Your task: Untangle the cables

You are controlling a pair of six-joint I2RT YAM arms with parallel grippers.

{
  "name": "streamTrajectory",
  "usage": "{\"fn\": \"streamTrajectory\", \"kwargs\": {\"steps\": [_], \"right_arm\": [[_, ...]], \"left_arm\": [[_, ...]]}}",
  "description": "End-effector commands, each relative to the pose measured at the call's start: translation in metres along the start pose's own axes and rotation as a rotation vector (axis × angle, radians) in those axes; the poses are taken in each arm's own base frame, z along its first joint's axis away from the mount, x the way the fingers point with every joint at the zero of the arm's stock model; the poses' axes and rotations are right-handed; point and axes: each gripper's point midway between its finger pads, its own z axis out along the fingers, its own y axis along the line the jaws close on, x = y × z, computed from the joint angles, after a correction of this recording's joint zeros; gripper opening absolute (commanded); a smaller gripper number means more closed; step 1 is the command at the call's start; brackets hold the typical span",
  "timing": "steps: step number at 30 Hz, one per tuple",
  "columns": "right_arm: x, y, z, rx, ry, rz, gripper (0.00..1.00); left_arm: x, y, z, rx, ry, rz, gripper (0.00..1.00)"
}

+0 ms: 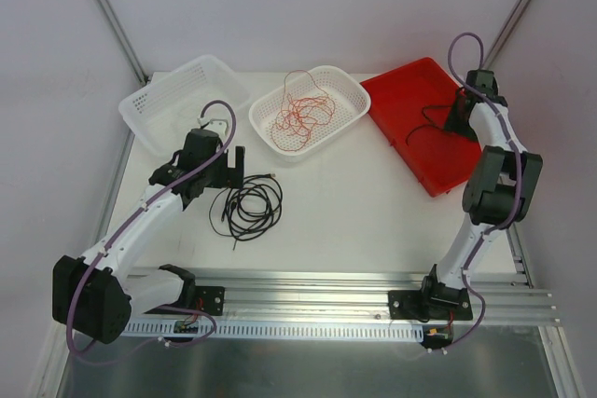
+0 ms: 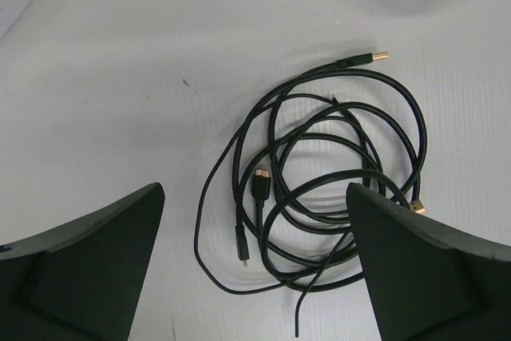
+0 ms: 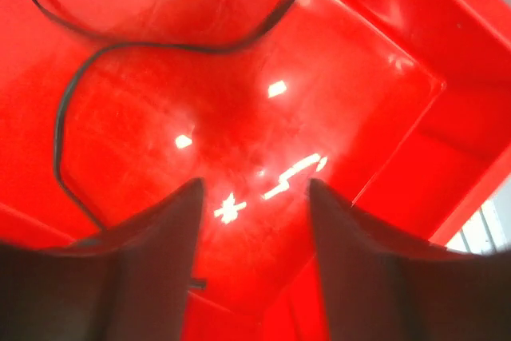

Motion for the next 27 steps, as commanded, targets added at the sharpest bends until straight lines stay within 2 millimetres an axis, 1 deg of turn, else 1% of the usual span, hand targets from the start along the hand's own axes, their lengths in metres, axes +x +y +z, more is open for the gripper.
{"fn": "streamTrajectory", "kwargs": {"steps": [1,2,3,5,6,7,8,9,10,11,12,13,14,15,16,17,18,19,20,21,22,23,24,25,26,27], "right_arm": [[-0.038,-0.001,-0.063,-0.024,-0.109,0.089,0.61],[-0.038,-0.001,-0.069,-0.029,-0.115,0.092,0.65],[-0.039,-0.002,-0.085,-0.049,-0.139,0.095,0.71],[-0.038,0.004,-0.1,-0.077,-0.154,0.086,0.75],[-0.031,0.008,-0.107,-0.096,-0.152,0.077,0.77],[-0.034,0.01,-0.126,-0.126,-0.189,0.079,0.78],[-0.032,0.018,-0.138,-0.157,-0.204,0.066,0.79],[-0.029,0.025,-0.148,-0.203,-0.213,0.059,0.82],[-0.023,0.026,-0.165,-0.239,-0.236,0.063,0.83],[-0.017,0.034,-0.174,-0.276,-0.241,0.055,0.85],[-0.003,0.041,-0.177,-0.327,-0.223,0.042,0.91],[0.0,0.041,-0.201,-0.376,-0.262,0.068,0.93],[0.005,0.044,-0.21,-0.408,-0.27,0.07,0.96],[0.012,0.052,-0.225,-0.491,-0.274,0.061,0.99],[0.026,0.053,-0.226,-0.516,-0.255,0.061,0.99],[0.03,0.052,-0.252,-0.579,-0.298,0.058,0.97],[0.037,0.051,-0.259,-0.599,-0.301,0.053,0.97],[0.046,0.05,-0.262,-0.612,-0.293,0.051,0.97],[0.052,0.047,-0.281,-0.653,-0.326,0.049,0.97],[0.058,0.046,-0.287,-0.669,-0.326,0.05,0.97],[0.062,0.045,-0.295,-0.691,-0.339,0.052,0.97],[0.073,0.049,-0.296,-0.725,-0.316,0.055,0.97],[0.078,0.046,-0.308,-0.751,-0.346,0.058,0.97],[0.083,0.046,-0.311,-0.763,-0.346,0.06,0.97],[0.089,0.049,-0.314,-0.781,-0.345,0.052,0.97],[0.098,0.048,-0.317,-0.786,-0.345,0.044,0.97]], "left_arm": [[-0.006,0.005,-0.003,-0.021,-0.022,0.012,0.99],[-0.006,0.005,-0.004,-0.019,-0.023,0.01,0.99],[-0.006,0.004,-0.003,-0.016,-0.021,0.008,0.99],[-0.006,0.004,-0.004,-0.014,-0.025,0.007,0.99],[-0.007,0.004,-0.005,-0.015,-0.029,0.007,0.99],[-0.007,0.004,-0.005,-0.016,-0.029,0.005,0.99],[-0.007,0.004,-0.005,-0.016,-0.028,0.002,0.99],[-0.007,0.004,-0.005,-0.017,-0.029,0.0,0.99],[-0.006,0.004,-0.004,-0.019,-0.025,-0.008,0.99],[-0.008,0.004,-0.003,-0.019,-0.027,-0.013,0.99],[-0.016,0.001,-0.005,-0.016,-0.042,-0.03,0.99],[-0.02,-0.001,-0.001,-0.017,-0.031,-0.041,0.98],[-0.029,-0.004,-0.003,-0.006,-0.041,-0.055,0.98],[-0.053,-0.015,-0.011,0.035,-0.084,-0.092,0.98],[-0.061,-0.02,-0.009,0.053,-0.085,-0.106,0.97],[-0.072,-0.026,-0.01,0.071,-0.098,-0.119,0.97],[-0.102,-0.034,-0.019,0.092,-0.153,-0.149,0.96],[-0.108,-0.037,-0.01,0.086,-0.138,-0.157,0.96],[-0.136,-0.045,-0.017,0.101,-0.187,-0.172,0.94],[-0.147,-0.046,-0.014,0.09,-0.198,-0.197,0.94],[-0.151,-0.049,0.003,0.072,-0.171,-0.208,0.93],[-0.176,-0.055,0.0,0.08,-0.214,-0.225,0.91],[-0.185,-0.06,0.006,0.081,-0.218,-0.257,0.88],[-0.183,-0.063,0.031,0.056,-0.18,-0.27,0.84],[-0.207,-0.068,0.031,0.068,-0.219,-0.294,0.82],[-0.213,-0.074,0.04,0.069,-0.218,-0.317,0.77]]}}
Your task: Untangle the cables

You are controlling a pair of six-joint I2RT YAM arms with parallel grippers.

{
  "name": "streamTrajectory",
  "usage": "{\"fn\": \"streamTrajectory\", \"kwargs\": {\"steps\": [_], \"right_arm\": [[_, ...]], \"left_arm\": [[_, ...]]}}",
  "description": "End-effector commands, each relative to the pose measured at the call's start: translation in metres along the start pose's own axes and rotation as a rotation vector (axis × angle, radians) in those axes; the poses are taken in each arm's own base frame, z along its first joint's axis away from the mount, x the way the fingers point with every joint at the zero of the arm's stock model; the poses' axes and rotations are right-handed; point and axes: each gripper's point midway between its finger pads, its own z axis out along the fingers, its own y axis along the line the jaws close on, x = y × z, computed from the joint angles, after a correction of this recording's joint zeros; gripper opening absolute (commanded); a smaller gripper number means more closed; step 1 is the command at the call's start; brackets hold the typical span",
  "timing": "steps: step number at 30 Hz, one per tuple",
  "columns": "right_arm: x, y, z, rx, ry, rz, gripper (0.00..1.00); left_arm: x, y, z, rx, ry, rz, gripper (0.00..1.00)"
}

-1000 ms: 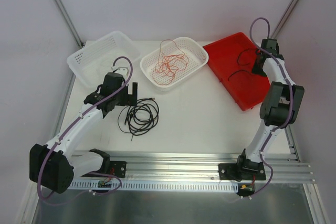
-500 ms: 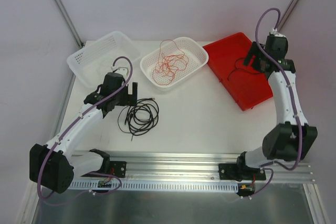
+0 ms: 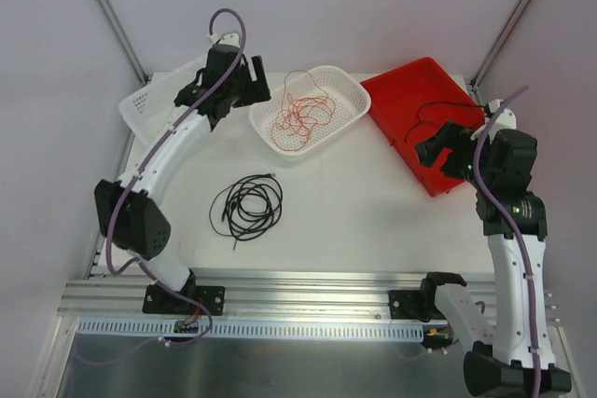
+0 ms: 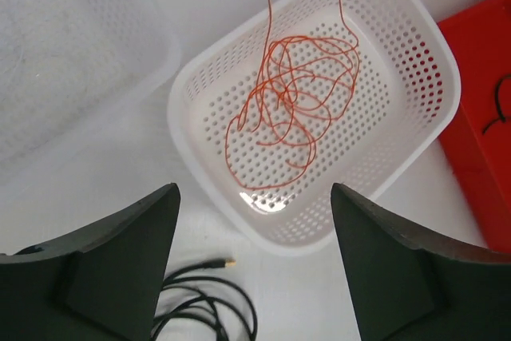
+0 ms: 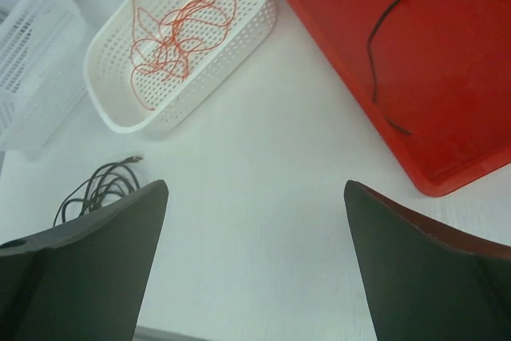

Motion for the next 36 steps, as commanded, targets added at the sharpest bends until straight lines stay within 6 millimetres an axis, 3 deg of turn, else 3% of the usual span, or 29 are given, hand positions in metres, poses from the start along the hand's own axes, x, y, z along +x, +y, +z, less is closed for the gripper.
{"fn": "streamTrajectory", "kwargs": {"steps": [1,2,3,4,5,6,7,8,10,12,19,25,29,32,36], "right_arm": [[0.02,0.021,-0.013,-0.1,0.029,0.02,0.97],[0.025,0.027,-0.015,-0.124,0.038,0.008,0.97],[0.031,0.027,-0.014,-0.131,0.048,0.01,0.97],[0.033,0.03,-0.018,-0.14,0.046,0.008,0.97],[0.037,0.034,-0.019,-0.159,0.055,0.002,0.97],[0.04,0.036,-0.02,-0.169,0.063,-0.004,0.97],[0.042,0.037,-0.021,-0.171,0.067,-0.008,0.97],[0.045,0.039,-0.024,-0.183,0.071,-0.015,0.97],[0.048,0.041,-0.026,-0.192,0.076,-0.028,0.97],[0.053,0.042,-0.028,-0.2,0.093,-0.038,0.97],[0.067,0.039,-0.03,-0.2,0.129,-0.043,0.97],[0.069,0.035,-0.032,-0.181,0.134,-0.058,0.97],[0.072,0.034,-0.032,-0.182,0.142,-0.056,0.97],[0.073,0.034,-0.032,-0.182,0.143,-0.054,0.97],[0.073,0.034,-0.034,-0.18,0.142,-0.052,0.97]], "left_arm": [[0.003,-0.011,0.054,-0.059,0.028,-0.092,0.76],[0.0,-0.014,0.064,-0.068,0.023,-0.097,0.74],[-0.016,-0.022,0.07,-0.059,-0.012,-0.112,0.73],[-0.003,-0.022,0.093,-0.078,0.019,-0.104,0.7],[-0.017,-0.026,0.099,-0.077,-0.012,-0.109,0.69],[-0.016,-0.027,0.107,-0.082,-0.013,-0.101,0.66],[-0.003,-0.025,0.126,-0.099,0.015,-0.085,0.64],[-0.009,-0.027,0.132,-0.107,-0.006,-0.078,0.64],[0.002,-0.021,0.152,-0.132,0.009,-0.048,0.62],[0.001,-0.02,0.163,-0.139,0.003,-0.019,0.59],[0.046,-0.018,0.207,-0.106,0.083,0.035,0.47],[0.068,-0.018,0.226,-0.091,0.111,0.065,0.36],[0.074,-0.02,0.229,-0.07,0.123,0.087,0.19],[0.077,-0.023,0.221,-0.057,0.131,0.114,0.05],[0.067,-0.038,0.193,-0.008,0.123,0.122,0.0]]}}
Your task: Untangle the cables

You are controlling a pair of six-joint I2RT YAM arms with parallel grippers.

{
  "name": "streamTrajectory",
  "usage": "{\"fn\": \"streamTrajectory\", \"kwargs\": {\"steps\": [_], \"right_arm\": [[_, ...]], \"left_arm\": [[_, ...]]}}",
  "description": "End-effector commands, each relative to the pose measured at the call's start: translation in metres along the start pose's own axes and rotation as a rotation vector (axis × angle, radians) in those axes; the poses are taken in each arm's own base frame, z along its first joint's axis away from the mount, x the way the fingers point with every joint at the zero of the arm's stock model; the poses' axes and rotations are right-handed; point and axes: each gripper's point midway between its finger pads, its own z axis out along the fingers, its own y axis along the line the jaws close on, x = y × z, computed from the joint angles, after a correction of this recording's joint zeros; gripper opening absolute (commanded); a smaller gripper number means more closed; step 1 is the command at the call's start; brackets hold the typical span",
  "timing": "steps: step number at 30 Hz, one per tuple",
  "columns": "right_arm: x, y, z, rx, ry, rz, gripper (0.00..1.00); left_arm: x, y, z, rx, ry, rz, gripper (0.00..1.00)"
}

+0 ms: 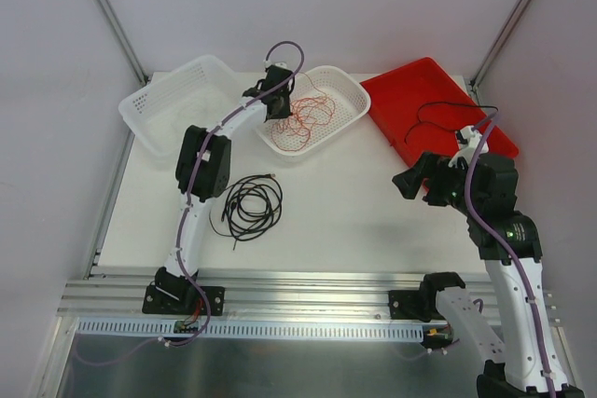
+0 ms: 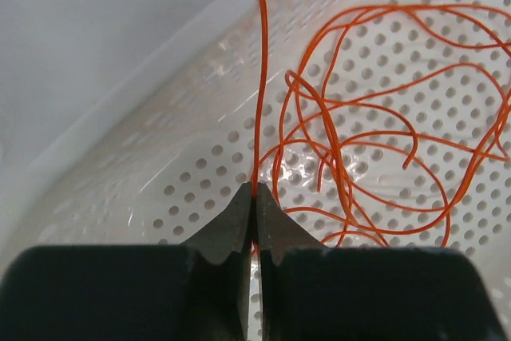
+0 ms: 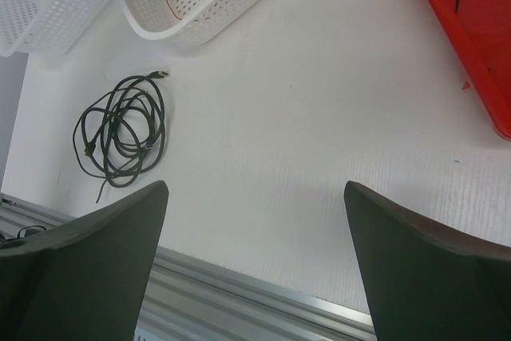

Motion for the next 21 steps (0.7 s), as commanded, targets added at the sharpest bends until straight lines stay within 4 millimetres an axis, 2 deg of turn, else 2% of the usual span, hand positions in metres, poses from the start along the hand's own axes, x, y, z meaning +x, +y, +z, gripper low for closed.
{"fn": "streamTrajectory", "kwargs": {"steps": [1,2,3,4,5,6,7,9,10,13,21], "right_arm": [[-0.003,0.005,-0.004,-0.02,-0.017,-0.016,0.97],[-0.002,0.005,-0.004,-0.018,-0.016,-0.016,0.97],[-0.003,0.005,-0.005,-0.017,-0.019,-0.017,0.97],[-0.003,0.005,-0.006,-0.016,-0.021,-0.017,0.97],[-0.002,0.004,-0.006,-0.014,-0.018,-0.017,0.97],[-0.002,0.004,-0.007,-0.013,-0.021,-0.017,0.97],[-0.002,0.004,-0.007,-0.012,-0.018,-0.017,0.97],[-0.001,0.004,-0.009,-0.012,-0.018,-0.016,0.97],[-0.002,0.004,-0.009,-0.013,-0.021,-0.018,0.97],[-0.001,0.005,-0.012,-0.014,-0.023,-0.016,0.97],[0.005,0.002,-0.013,-0.004,-0.013,-0.015,0.97]], "left_arm": [[-0.029,-0.024,-0.049,0.093,-0.065,0.021,0.0],[-0.019,-0.023,-0.051,0.096,-0.04,0.018,0.0],[-0.021,-0.031,-0.064,0.127,-0.042,0.0,0.0],[-0.018,-0.033,-0.069,0.137,-0.034,-0.008,0.0],[-0.005,-0.033,-0.07,0.136,-0.005,-0.03,0.0],[-0.004,-0.039,-0.079,0.166,0.004,-0.045,0.0],[0.009,-0.038,-0.079,0.169,0.035,-0.059,0.0],[0.015,-0.043,-0.088,0.194,0.06,-0.113,0.01],[0.027,-0.042,-0.088,0.2,0.091,-0.122,0.01],[0.038,-0.044,-0.094,0.216,0.126,-0.148,0.01],[0.049,-0.04,-0.093,0.215,0.179,-0.132,0.07]]}}
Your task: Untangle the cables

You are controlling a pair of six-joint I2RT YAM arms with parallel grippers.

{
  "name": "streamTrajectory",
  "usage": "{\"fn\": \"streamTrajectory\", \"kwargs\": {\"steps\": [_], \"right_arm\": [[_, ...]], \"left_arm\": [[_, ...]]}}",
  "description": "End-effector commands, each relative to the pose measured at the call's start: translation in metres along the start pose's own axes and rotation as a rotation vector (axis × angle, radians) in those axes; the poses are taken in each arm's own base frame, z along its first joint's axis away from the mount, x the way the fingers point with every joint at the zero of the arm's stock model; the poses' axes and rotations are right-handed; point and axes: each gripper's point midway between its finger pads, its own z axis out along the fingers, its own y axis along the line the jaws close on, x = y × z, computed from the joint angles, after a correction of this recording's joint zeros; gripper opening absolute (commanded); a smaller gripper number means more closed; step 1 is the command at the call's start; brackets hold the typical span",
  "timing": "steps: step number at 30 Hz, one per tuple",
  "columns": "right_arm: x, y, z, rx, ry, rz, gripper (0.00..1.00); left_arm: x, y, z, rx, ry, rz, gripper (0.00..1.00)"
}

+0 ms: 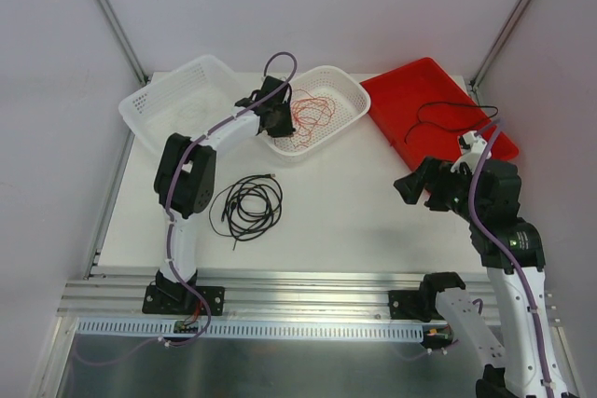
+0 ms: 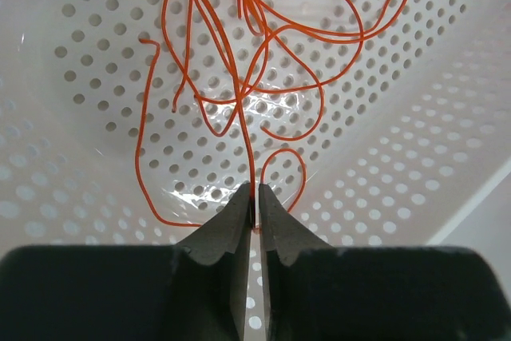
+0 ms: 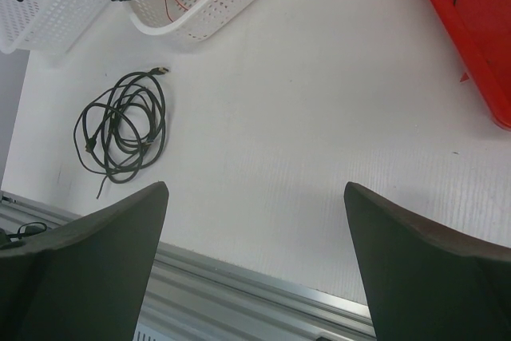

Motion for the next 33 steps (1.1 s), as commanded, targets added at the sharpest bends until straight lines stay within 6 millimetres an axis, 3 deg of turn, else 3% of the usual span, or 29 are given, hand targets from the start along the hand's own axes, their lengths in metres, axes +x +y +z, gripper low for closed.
{"fn": "streamTrajectory", "kwargs": {"steps": [1,2,5,10,12,16,18,19,20,23,24,25,27,28,30,31,33], "right_arm": [[0.0,0.001,-0.003,-0.004,-0.005,-0.014,0.97],[0.0,0.002,-0.004,-0.005,-0.008,-0.015,0.97],[0.0,0.002,-0.006,-0.007,-0.009,-0.017,0.97],[-0.003,0.004,-0.011,-0.012,-0.016,-0.041,0.97],[-0.004,0.004,-0.013,-0.007,-0.019,-0.053,0.97],[-0.004,0.003,-0.017,0.001,-0.025,-0.063,0.97],[-0.003,0.005,-0.018,-0.014,-0.022,-0.069,0.97],[-0.002,0.009,-0.019,-0.033,-0.016,-0.072,0.97],[-0.001,0.011,-0.02,-0.045,-0.01,-0.07,0.97],[0.005,0.019,-0.02,-0.099,0.032,-0.096,0.97],[0.007,0.021,-0.018,-0.114,0.046,-0.098,0.97],[0.012,0.025,-0.017,-0.143,0.069,-0.099,0.97],[0.018,0.028,-0.014,-0.172,0.103,-0.098,0.97],[0.022,0.031,-0.013,-0.195,0.117,-0.098,0.97],[0.03,0.03,-0.009,-0.208,0.15,-0.099,0.97],[0.034,0.03,-0.008,-0.211,0.165,-0.098,0.97],[0.042,0.029,-0.003,-0.216,0.199,-0.096,0.97]], "left_arm": [[-0.006,-0.013,-0.014,0.044,0.007,-0.023,0.11],[-0.007,-0.013,-0.015,0.041,0.005,-0.023,0.2],[-0.016,-0.011,-0.021,0.03,-0.019,-0.016,0.27],[-0.041,-0.014,-0.05,0.033,-0.098,0.007,0.41],[-0.052,-0.02,-0.069,0.051,-0.134,0.016,0.48],[-0.063,-0.02,-0.099,0.044,-0.196,0.024,0.72],[-0.069,-0.021,-0.121,0.052,-0.233,0.034,0.77],[-0.062,-0.017,-0.124,0.045,-0.224,0.04,0.82],[-0.066,-0.017,-0.141,0.051,-0.253,0.046,0.84],[-0.045,-0.003,-0.15,0.028,-0.233,0.05,0.88],[-0.042,-0.001,-0.165,0.032,-0.251,0.05,0.89],[-0.024,0.01,-0.161,0.007,-0.216,0.056,0.89],[-0.012,0.02,-0.178,-0.004,-0.228,0.057,0.89],[0.009,0.033,-0.171,-0.031,-0.186,0.06,0.89],[0.022,0.045,-0.185,-0.054,-0.195,0.069,0.88],[0.043,0.058,-0.18,-0.083,-0.155,0.066,0.88],[0.056,0.067,-0.19,-0.094,-0.161,0.041,0.87]]}}
